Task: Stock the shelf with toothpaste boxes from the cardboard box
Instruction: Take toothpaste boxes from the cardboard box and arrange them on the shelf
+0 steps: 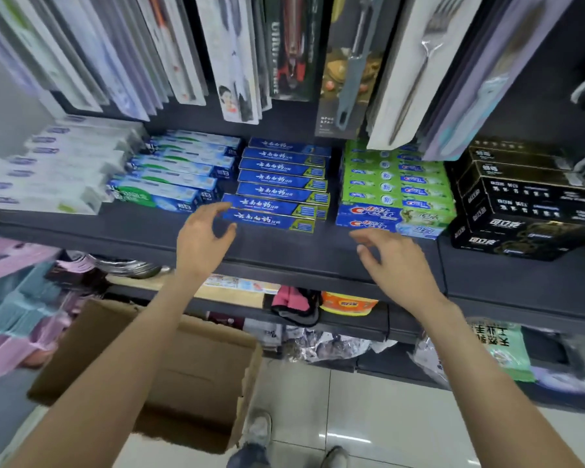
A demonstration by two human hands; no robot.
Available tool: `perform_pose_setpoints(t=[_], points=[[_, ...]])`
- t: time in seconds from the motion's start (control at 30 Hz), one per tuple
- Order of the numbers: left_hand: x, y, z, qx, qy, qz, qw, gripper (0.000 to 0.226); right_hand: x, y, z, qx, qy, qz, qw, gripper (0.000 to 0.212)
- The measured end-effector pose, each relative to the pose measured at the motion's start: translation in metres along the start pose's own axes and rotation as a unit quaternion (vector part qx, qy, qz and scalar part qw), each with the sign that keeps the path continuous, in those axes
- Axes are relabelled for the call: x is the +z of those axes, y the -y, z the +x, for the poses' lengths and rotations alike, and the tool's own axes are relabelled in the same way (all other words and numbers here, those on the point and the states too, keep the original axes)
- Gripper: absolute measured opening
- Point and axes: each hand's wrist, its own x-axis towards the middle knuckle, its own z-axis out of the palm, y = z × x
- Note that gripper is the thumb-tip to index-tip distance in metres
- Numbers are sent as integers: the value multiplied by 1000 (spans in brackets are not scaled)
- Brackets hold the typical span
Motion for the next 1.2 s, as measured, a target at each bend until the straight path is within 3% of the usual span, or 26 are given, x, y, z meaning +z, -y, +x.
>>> perform_pose_setpoints(t=[0.13, 0.37, 0.5, 0.73, 0.93, 1.0, 1.07, 1.2], points=[[8, 26, 28, -64, 70, -31, 995, 64, 41, 26, 33, 0, 19, 4, 1000, 33], [41, 44, 62, 22, 142, -19, 989, 84, 101, 41, 87, 63, 8, -19, 998, 61], [55, 49, 73, 11, 183, -33, 982, 98, 118, 42, 111, 122, -4, 5, 992, 70], [72, 49, 80, 21, 162, -107, 981, 107, 134, 43, 122, 132, -57, 18, 989, 74], [64, 46, 89, 102, 185, -19, 977, 121, 135, 35, 126, 108, -71, -10, 992, 68], [61, 36, 102, 60, 219, -45, 973, 115, 134, 35, 135, 92, -111, -82, 986, 67], [64, 28, 117, 36, 206, -26, 977, 98, 130, 36, 157, 74, -125, -110, 983, 63], [76, 19, 135, 22, 159, 73, 984, 88, 121, 31, 217, 85, -53, -141, 985, 60]])
